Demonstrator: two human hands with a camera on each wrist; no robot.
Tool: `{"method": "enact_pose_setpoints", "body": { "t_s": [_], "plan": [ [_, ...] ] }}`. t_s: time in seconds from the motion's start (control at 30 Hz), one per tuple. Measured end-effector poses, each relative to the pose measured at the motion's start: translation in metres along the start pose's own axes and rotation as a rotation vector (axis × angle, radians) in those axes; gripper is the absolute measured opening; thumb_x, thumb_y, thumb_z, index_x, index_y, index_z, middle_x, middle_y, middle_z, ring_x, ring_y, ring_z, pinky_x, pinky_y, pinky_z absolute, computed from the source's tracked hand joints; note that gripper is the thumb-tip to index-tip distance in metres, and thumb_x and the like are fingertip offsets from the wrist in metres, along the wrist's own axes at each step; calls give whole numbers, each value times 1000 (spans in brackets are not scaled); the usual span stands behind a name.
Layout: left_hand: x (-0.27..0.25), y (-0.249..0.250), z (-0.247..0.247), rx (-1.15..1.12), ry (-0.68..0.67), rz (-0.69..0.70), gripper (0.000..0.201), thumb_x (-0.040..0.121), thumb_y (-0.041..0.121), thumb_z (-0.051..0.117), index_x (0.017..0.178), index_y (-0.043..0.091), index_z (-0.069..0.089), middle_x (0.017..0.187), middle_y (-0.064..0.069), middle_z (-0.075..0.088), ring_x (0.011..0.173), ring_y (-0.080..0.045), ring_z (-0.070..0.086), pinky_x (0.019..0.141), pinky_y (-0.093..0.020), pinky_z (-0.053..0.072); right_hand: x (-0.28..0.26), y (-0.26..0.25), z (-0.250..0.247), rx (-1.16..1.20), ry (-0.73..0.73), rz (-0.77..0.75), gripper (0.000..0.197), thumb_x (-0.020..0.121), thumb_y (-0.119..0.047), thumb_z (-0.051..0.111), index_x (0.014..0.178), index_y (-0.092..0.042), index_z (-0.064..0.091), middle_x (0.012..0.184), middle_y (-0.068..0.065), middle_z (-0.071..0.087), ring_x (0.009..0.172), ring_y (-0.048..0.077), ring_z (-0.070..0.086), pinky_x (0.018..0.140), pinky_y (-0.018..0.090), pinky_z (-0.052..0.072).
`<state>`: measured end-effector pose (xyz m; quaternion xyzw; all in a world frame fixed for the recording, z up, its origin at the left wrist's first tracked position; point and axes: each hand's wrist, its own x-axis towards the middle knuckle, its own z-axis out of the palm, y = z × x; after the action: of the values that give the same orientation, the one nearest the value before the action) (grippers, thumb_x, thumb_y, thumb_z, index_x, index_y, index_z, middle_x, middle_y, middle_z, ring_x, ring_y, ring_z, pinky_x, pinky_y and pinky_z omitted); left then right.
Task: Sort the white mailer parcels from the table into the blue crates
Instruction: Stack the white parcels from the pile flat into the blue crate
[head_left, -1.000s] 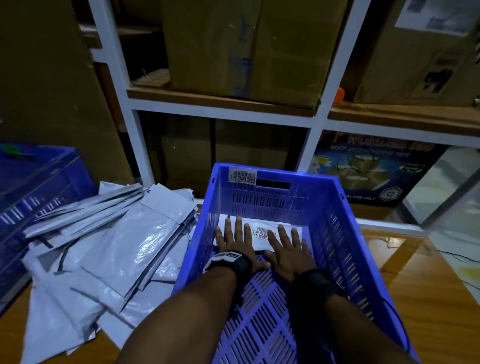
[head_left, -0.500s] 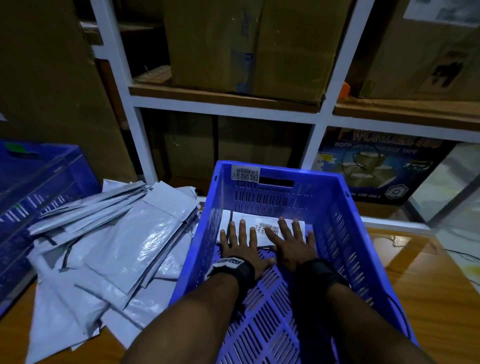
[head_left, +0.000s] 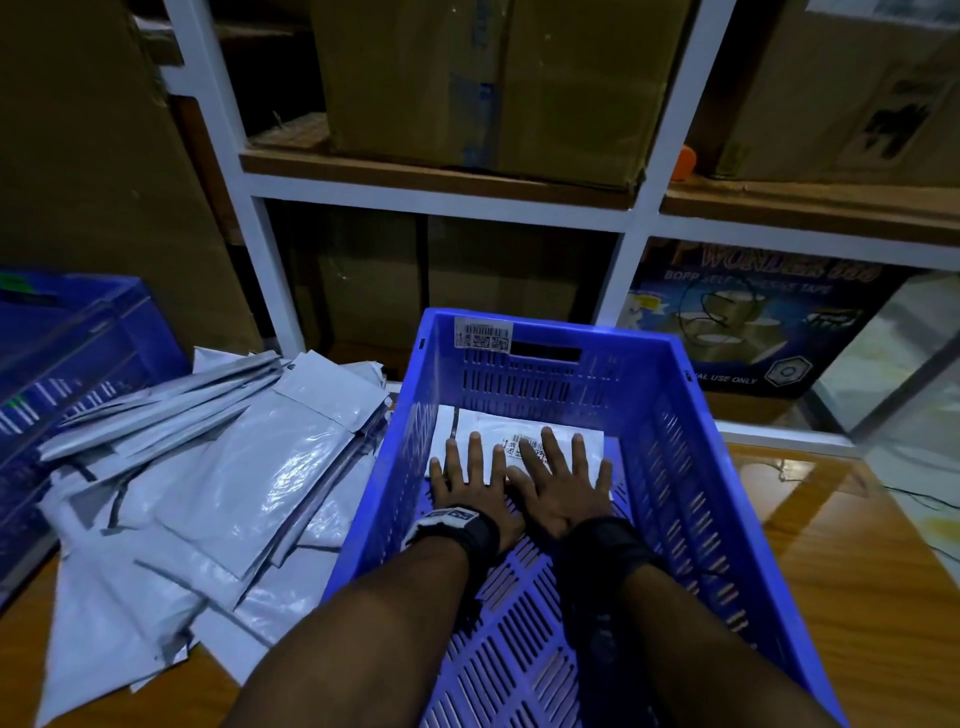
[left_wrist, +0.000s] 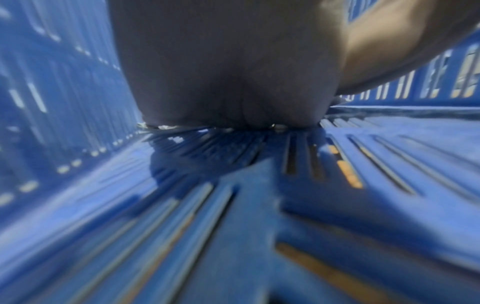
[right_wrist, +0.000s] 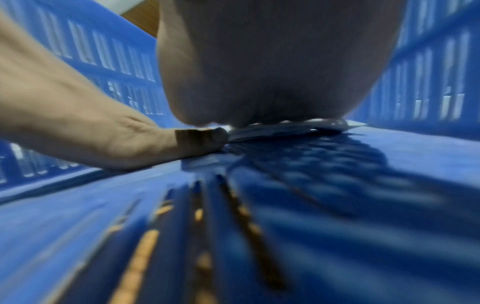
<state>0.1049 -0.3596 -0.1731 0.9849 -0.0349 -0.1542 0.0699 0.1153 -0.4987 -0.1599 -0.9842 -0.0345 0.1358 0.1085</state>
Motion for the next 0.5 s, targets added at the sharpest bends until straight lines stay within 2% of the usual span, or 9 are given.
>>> {"method": "enact_pose_setpoints", "body": {
  "t_s": [0.1,0.33,0.5],
  "plan": [
    [1,0,2,1,3,4,99,89,70,40,155,27,-20,157,-6,-37,142,-38,-37,111,-57,-24,1,3,2,5,-18,8,64,92,-73,9,151,-51,-5,159,-19,-23,147,22,-26,114,60,-14],
    [2,1,0,12,1,4,98,89,70,40,156,27,-18,158,-7,-36,144,-38,-32,112,-57,-22,2,1,2,0,-38,11,63,95,-70,10,151,-49,-8,159,-18,-25,146,23,-28,114,61,-14],
    [3,3,-8,96,28,30,98,91,72,36,157,20,-14,162,-13,-25,148,-41,-23,115,-61,-15,2,2,1,2,-52,8,63,94,-71,10,151,-50,-9,158,-19,-26,146,23,-29,114,61,-14]
  ]
}}
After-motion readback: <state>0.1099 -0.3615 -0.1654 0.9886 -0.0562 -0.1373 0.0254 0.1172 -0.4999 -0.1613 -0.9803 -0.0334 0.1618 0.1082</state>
